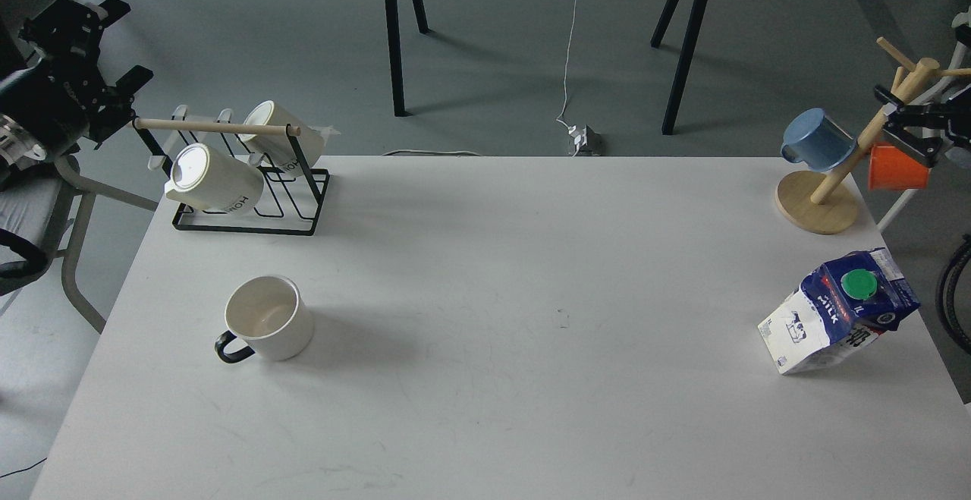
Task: Place cup and milk with both arms
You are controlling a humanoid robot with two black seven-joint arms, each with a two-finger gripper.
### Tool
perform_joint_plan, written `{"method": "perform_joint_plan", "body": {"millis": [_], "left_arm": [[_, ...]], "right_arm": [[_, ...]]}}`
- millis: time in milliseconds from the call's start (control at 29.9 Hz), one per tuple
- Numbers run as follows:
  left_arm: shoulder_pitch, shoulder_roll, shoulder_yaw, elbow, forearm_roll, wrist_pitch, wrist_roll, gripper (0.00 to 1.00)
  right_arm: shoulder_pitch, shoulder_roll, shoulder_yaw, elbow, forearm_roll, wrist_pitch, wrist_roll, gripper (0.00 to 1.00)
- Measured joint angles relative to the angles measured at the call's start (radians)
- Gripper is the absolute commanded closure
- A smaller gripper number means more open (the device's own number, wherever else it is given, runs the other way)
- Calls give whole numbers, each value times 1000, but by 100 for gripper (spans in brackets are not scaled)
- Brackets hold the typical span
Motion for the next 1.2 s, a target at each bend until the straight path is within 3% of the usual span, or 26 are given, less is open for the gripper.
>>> {"method": "perform_joint_plan", "body": {"millis": [234,502,669,936,1037,1204], "left_arm": [[0,31,2,3,-112,0,0,0],[3,58,15,-4,-36,0,0,0],[-10,130,14,-70,292,0,0,0],[-4,261,13,-404,819,0,-1,0],[14,267,16,-493,1025,0,-1,0],[86,188,17,-510,1304,0,-1,0]], "right_arm": [[0,0,-1,0,1,0,0,4],[-5,0,5,2,1,0,0,4],[-19,-6,14,2,6,0,0,4],[-45,-10,17,1,10,0,0,4],[-55,-11,17,1,10,0,0,4],[-69,-12,18,0,10,0,0,4]]}}
